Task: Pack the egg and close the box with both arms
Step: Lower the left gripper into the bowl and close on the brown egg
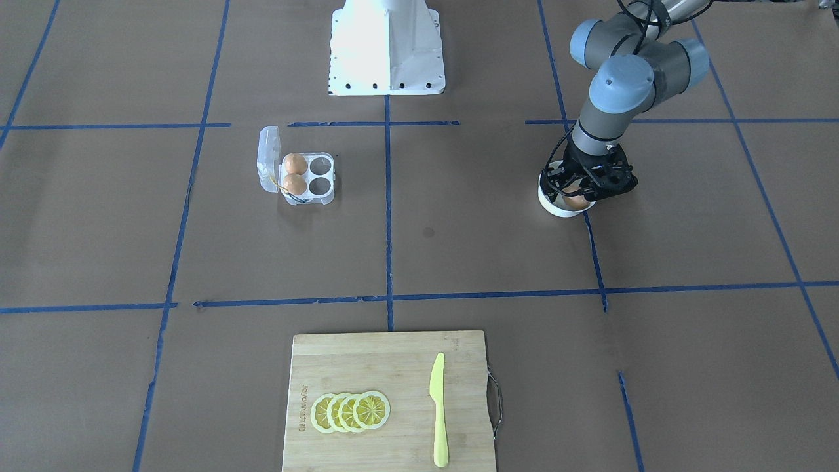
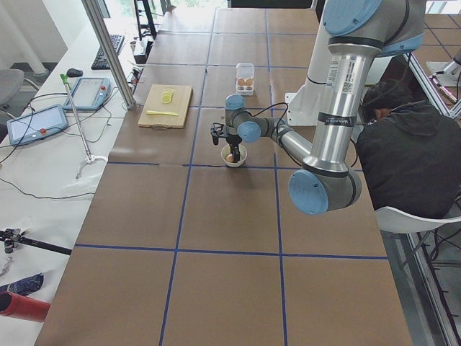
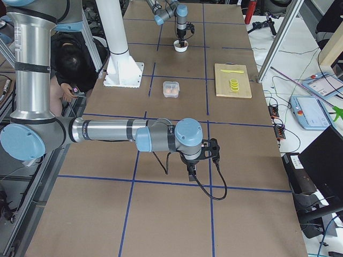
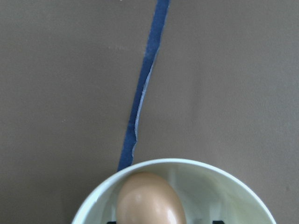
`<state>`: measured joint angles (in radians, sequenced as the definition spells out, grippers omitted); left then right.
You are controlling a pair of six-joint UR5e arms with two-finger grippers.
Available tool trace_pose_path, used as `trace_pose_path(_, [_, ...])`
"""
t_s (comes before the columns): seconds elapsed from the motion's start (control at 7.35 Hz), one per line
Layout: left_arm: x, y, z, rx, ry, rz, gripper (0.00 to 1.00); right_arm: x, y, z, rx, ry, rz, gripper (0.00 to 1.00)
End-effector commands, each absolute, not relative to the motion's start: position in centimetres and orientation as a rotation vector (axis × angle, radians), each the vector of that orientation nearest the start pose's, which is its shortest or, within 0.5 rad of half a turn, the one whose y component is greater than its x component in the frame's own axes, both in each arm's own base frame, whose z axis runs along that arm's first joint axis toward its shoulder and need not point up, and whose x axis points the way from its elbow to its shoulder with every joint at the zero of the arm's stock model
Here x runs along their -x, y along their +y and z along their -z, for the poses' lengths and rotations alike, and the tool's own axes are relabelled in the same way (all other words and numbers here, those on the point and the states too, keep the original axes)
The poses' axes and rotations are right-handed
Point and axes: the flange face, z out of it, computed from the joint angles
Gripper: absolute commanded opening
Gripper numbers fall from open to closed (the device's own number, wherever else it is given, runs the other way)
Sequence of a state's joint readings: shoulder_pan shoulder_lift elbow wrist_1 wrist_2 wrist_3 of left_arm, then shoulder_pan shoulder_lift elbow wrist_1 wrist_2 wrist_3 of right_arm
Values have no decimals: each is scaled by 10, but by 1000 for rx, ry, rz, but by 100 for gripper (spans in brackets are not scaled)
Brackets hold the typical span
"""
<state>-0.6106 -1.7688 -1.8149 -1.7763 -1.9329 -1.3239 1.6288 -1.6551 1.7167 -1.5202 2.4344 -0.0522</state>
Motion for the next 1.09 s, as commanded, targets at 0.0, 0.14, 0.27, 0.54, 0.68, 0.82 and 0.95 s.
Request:
trace_pose_path(0.0, [-413,-411,-427,35,721,235,73,-84,-458,-614,-154,-855,43,100])
trace_pose_path(0.14, [-412,-410,-427,35,721,235,73,-84,-457,-615,-152,-856,43,100])
trace_pose_path(0.27, [-413,-411,-425,34,723,235,73,-84,-457,-616,-150,-856,43,100])
trace_pose_path(0.54, [-413,-411,-426,33,722,235,73,-84,-457,-615,-152,-857,41,100])
trace_pose_path(0.68, [-413,-411,-426,34,720,236,73,-84,-457,-615,-152,-856,41,100])
trace_pose_path(0.82, [-413,-411,-427,35,719,236,72,-84,-457,-615,-152,-856,41,100])
trace_pose_path(0.95, [-412,-411,-427,35,719,239,67,-84,-457,-615,-152,-857,41,100])
